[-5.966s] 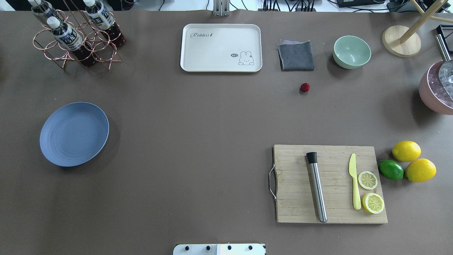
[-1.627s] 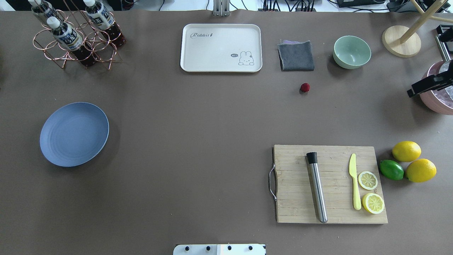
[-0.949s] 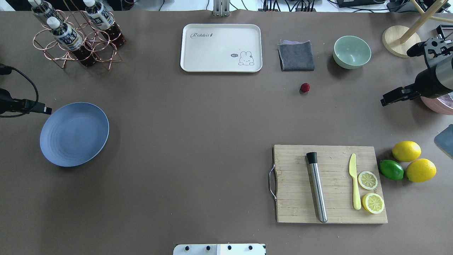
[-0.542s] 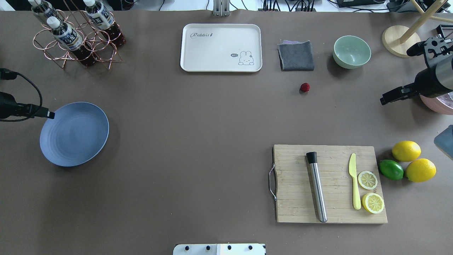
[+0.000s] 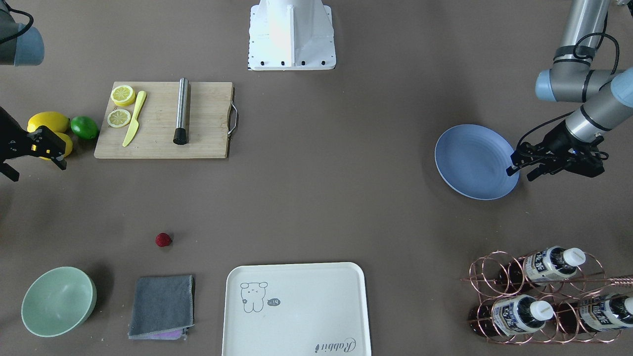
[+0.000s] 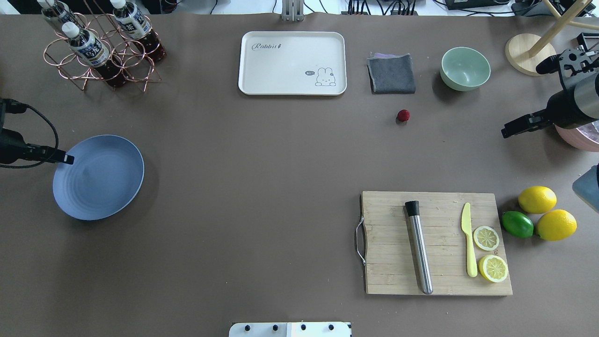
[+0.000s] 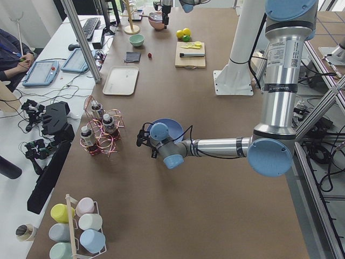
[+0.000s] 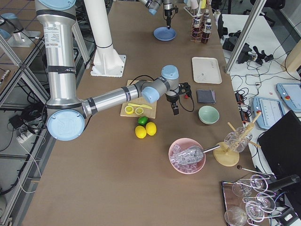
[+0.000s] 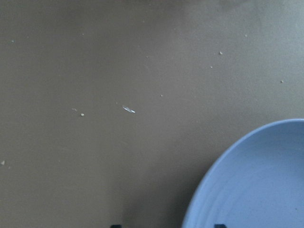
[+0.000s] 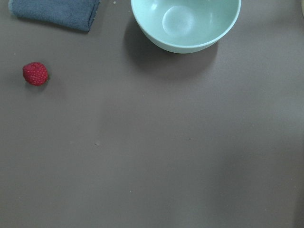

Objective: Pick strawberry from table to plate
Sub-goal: 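Lower the left gripper to the blue plate's rim while the right arm moves in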

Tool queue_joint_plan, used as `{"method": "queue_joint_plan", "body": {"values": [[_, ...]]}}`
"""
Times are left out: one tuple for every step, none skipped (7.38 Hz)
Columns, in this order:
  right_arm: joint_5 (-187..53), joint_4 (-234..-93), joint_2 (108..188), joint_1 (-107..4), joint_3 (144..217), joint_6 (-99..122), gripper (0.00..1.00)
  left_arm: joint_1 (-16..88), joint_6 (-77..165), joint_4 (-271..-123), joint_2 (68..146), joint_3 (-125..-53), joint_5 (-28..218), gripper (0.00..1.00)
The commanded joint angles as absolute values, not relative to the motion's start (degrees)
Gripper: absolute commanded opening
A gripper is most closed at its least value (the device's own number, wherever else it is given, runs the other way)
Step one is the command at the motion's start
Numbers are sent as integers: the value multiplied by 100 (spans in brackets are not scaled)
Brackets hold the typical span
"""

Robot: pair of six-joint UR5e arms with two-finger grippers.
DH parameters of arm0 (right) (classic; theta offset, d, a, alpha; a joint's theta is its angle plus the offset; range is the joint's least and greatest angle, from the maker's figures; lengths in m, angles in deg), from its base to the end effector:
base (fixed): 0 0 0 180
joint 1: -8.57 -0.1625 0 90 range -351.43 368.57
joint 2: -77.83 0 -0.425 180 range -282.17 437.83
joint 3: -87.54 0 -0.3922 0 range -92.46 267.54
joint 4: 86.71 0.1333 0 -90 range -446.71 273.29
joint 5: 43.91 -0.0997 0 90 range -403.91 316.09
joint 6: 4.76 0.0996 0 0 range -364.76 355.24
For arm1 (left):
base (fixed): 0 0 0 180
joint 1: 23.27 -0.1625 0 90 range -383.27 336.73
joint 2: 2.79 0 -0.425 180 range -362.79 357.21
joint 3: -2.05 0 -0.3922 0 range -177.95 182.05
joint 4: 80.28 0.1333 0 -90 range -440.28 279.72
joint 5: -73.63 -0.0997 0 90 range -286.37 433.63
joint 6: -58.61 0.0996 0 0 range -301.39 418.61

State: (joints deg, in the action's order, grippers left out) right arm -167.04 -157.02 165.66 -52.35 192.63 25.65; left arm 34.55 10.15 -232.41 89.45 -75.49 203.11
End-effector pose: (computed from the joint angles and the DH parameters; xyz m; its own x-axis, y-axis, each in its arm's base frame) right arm -0.1840 -0.4932 0.4776 0.6901 -0.2451 0.6810 0.0453 0.9537 0.2973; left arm 0.2202 -0.4813 0.6257 0.5024 0.1627 -0.8492 0.0716 0.9709 0.2283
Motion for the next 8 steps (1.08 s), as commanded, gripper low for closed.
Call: {"method": "queue_joint_plan", "body": {"values": [[-16634, -15702, 16573, -5234, 19257, 2565, 100, 3447, 1019, -23312, 8940, -7564, 20327, 23], [-16616, -15702, 16581, -5234, 19257, 2565, 100, 3439, 1001, -23487, 8905, -7564, 20335, 19], [-16616, -15702, 16590, -5234, 19257, 2565, 100, 3439, 1001, -23532, 8888, -7573, 20335, 0], [-16616, -15702, 16599, -5234, 19257, 2565, 100, 3439, 992, -23541, 8888, -7616, 20344, 0], [-16616, -15702, 16599, -5234, 19266, 2565, 100, 3439, 662, -23541, 8887, -7791, 20344, 0], [-16625, -15702, 16608, -5234, 19266, 2565, 100, 3439, 84, -23532, 8905, -8019, 20466, 0], [-16625, -15702, 16625, -5234, 19266, 2565, 100, 3439, -252, -23489, 8931, -8273, 20476, 0], [-16625, -15702, 16625, -5234, 19266, 2574, 100, 3334, -639, -23480, 9001, -8459, 20459, 0]]}}
